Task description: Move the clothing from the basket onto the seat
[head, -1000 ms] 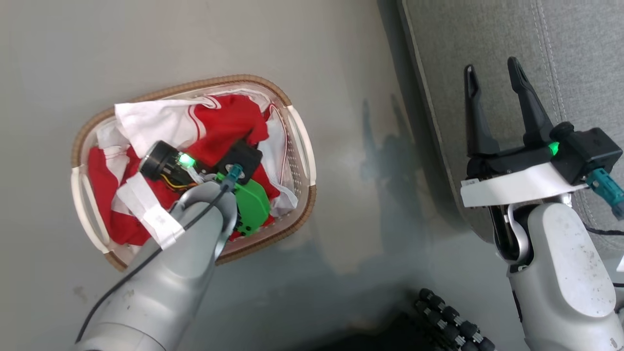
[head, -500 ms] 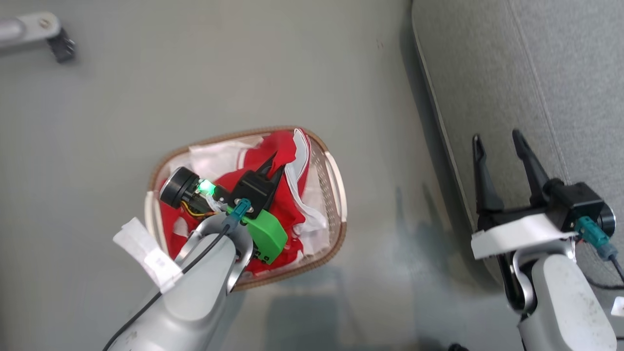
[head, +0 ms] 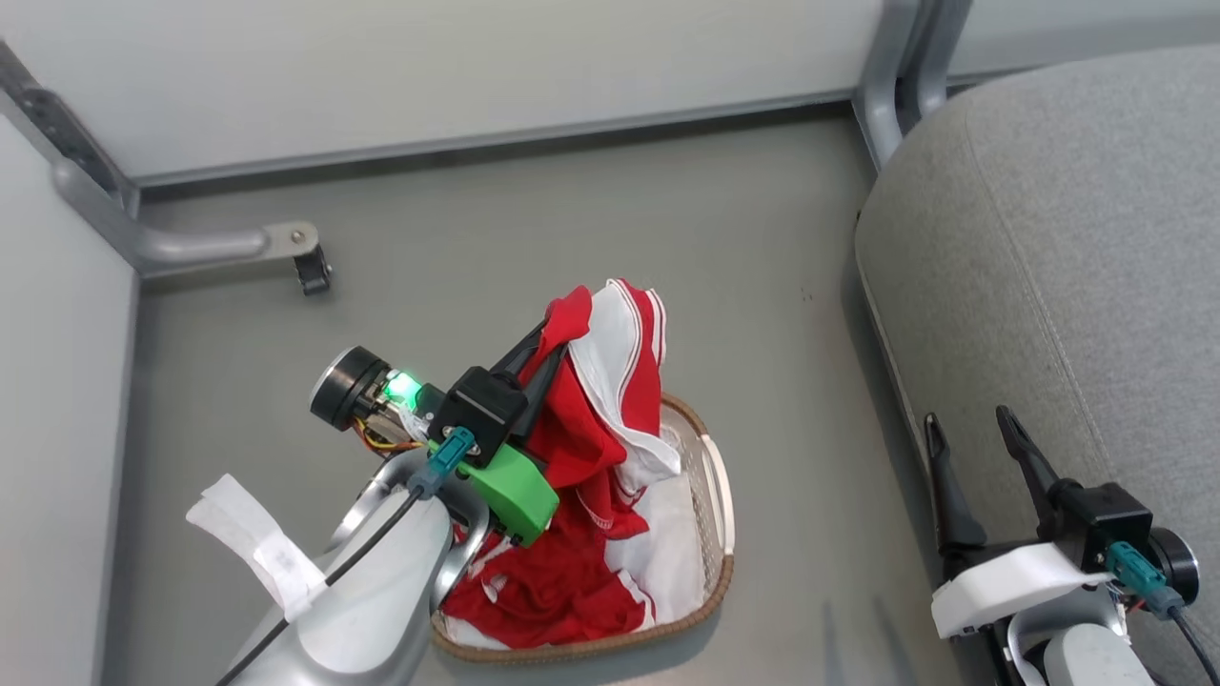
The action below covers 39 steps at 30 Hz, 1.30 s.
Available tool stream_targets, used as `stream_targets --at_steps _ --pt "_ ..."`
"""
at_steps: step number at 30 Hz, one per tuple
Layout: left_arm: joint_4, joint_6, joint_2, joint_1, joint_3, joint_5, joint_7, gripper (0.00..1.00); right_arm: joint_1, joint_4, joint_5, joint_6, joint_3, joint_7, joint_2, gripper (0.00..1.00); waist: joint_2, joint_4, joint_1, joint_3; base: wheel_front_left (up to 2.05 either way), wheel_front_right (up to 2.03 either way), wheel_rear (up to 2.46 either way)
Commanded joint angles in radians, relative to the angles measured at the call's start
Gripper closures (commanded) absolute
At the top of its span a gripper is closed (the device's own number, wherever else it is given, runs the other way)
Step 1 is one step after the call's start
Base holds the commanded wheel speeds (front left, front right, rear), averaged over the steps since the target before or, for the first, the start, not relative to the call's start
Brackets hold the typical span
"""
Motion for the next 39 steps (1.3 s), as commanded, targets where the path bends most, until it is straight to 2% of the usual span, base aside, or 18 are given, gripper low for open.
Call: stream_targets --at_steps 1,18,24,28,32,35,39 --pt "-0.007 -0.006 0.007 -0.007 -0.008 -0.006 -0.004 1.00 0.024 0.003 -0.004 -0.001 0.000 -0.002 -0.005 0.00 0.0000 0.067 0.0001 -0.152 0.00 0.00 0.00" --pt "-0.051 -0.014 0.098 -0.268 -0.100 -0.072 0.057 1.00 0.036 -0.022 0.013 -0.001 0.062 -0.002 -0.005 0.00 0.0000 0.027 0.0001 -0.195 0.00 0.00 0.00" --pt "-0.057 -0.015 0.102 -0.304 -0.128 -0.105 0.075 1.00 0.023 -0.028 0.018 -0.001 0.087 -0.002 -0.005 0.00 0.0000 0.021 0.0001 -0.193 0.00 0.00 0.00" --pt "-0.056 -0.015 0.098 -0.316 -0.135 -0.126 0.077 1.00 -0.011 -0.037 0.023 -0.001 0.160 -0.002 -0.004 0.00 0.0000 0.018 0.0001 -0.189 0.00 0.00 0.00" --pt "-0.049 -0.015 0.094 -0.334 -0.139 -0.131 0.080 1.00 -0.064 -0.030 0.016 -0.001 0.288 -0.002 -0.005 0.00 0.0000 0.016 0.0001 -0.185 0.00 0.00 0.00" --pt "-0.050 -0.015 0.087 -0.346 -0.143 -0.138 0.079 1.00 -0.119 0.001 0.006 -0.001 0.375 -0.002 -0.005 0.00 0.0000 0.022 0.0001 -0.183 0.00 0.00 0.00" --pt "-0.056 -0.015 0.076 -0.364 -0.155 -0.147 0.076 1.00 -0.190 0.071 -0.022 -0.001 0.434 -0.002 -0.005 0.00 0.0000 0.039 0.0001 -0.182 0.00 0.00 0.00"
